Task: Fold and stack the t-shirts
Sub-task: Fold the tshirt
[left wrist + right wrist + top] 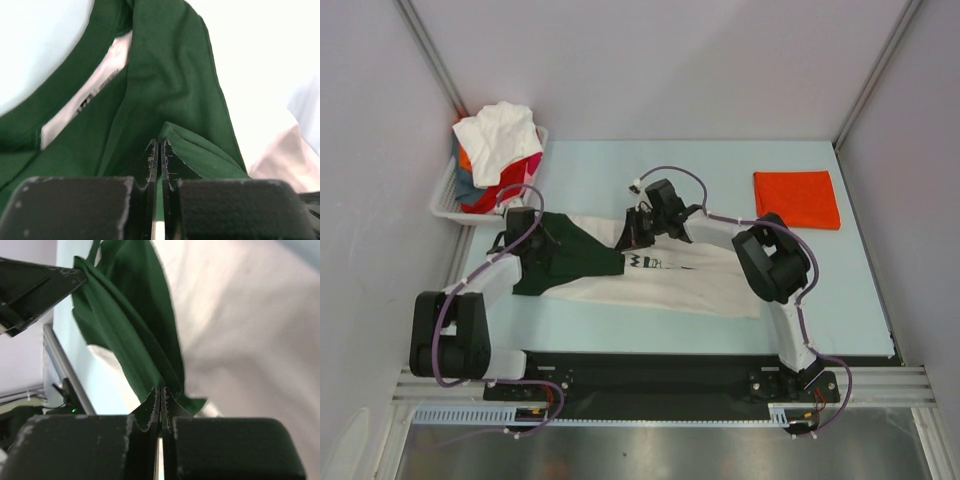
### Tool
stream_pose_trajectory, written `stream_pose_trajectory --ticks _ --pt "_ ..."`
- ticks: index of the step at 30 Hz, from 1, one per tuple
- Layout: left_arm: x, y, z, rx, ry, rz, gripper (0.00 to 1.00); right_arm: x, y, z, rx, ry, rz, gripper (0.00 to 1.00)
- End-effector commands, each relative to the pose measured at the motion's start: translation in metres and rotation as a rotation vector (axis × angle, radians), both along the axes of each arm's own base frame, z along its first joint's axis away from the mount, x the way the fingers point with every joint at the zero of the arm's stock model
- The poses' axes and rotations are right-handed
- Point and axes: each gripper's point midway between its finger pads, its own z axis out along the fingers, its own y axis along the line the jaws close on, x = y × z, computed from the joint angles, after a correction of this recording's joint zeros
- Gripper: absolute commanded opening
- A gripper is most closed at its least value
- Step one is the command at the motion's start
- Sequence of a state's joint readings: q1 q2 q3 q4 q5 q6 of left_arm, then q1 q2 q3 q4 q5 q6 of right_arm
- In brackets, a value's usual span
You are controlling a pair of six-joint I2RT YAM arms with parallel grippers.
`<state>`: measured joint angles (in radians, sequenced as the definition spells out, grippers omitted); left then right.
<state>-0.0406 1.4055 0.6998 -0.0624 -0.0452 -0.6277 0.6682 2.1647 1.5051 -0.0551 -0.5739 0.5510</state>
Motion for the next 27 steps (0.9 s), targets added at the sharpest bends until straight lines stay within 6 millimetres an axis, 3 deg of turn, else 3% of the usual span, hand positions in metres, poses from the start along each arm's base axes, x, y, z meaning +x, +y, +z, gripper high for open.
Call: stream_pose_trajectory --ticks 1,11,16,21,27 --pt "-0.008 0.002 0.009 0.001 -0.042 -0.002 0.04 -0.020 0.003 0.042 0.077 -0.044 0.044 0.00" --pt "-0.045 -0.008 -0.005 -0.051 -0.027 -0.038 0.01 -0.065 -0.005 0.033 0.042 -0.012 0.084 0.00" --pt "-0.053 -0.007 0.007 -0.047 -0.058 -0.034 0.01 -0.080 -0.005 0.025 0.022 0.002 0.098 0.00" --pt "-0.063 -0.004 0.006 -0.042 -0.047 -0.024 0.01 -0.084 -0.009 0.021 0.010 0.007 0.096 0.00" --pt "-0.076 0.015 0.002 0.041 0.000 0.047 0.00 -0.079 -0.013 0.016 -0.019 -0.008 0.075 0.00"
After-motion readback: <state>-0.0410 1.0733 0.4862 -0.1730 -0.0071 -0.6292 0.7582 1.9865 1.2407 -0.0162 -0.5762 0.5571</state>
